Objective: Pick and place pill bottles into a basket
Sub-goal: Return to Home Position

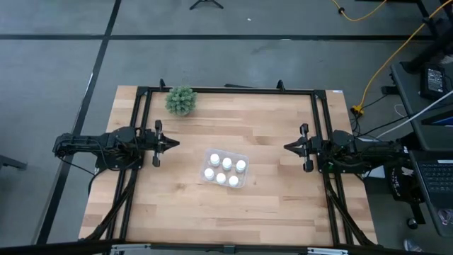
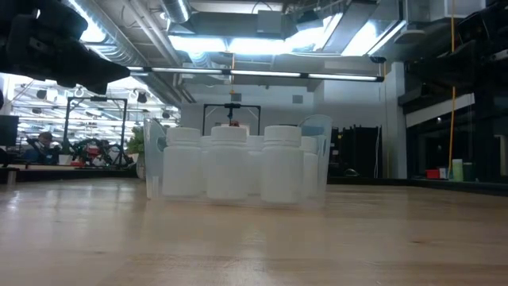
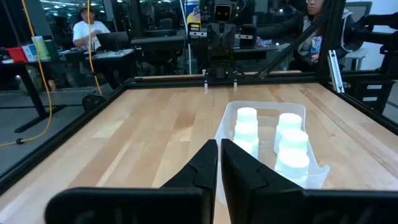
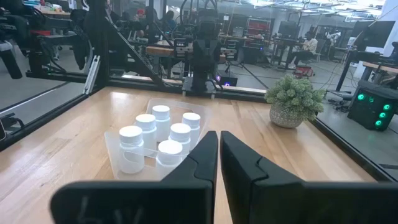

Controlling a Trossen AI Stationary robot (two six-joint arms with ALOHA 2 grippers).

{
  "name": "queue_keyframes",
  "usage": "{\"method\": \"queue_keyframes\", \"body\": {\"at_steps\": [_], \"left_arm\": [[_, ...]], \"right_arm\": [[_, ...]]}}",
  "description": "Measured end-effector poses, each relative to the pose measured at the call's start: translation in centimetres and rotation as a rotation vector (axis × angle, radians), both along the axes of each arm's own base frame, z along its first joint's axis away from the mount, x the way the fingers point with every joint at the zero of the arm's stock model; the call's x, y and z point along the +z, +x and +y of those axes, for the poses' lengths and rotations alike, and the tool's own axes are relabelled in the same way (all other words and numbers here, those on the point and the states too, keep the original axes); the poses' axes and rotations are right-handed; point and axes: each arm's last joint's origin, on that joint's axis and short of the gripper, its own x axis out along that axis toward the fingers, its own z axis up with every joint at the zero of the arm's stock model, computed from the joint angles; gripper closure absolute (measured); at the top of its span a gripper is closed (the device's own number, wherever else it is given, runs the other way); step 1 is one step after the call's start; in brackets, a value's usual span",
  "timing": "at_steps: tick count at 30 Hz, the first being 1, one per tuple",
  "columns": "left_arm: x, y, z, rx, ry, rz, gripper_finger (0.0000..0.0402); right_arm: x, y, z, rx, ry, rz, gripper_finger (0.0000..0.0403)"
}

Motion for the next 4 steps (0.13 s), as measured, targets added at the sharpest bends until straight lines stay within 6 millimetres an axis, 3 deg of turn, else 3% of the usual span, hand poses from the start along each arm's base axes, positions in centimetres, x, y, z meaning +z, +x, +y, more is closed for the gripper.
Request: {"method": "queue_keyframes", "body": {"at_steps": [4], "left_arm": [[0.00,0.00,0.00,0.000,0.000,0.000,0.0385]], "right_arm": [[0.00,0.00,0.00,0.000,-0.001,0.000,0.0380]]}}
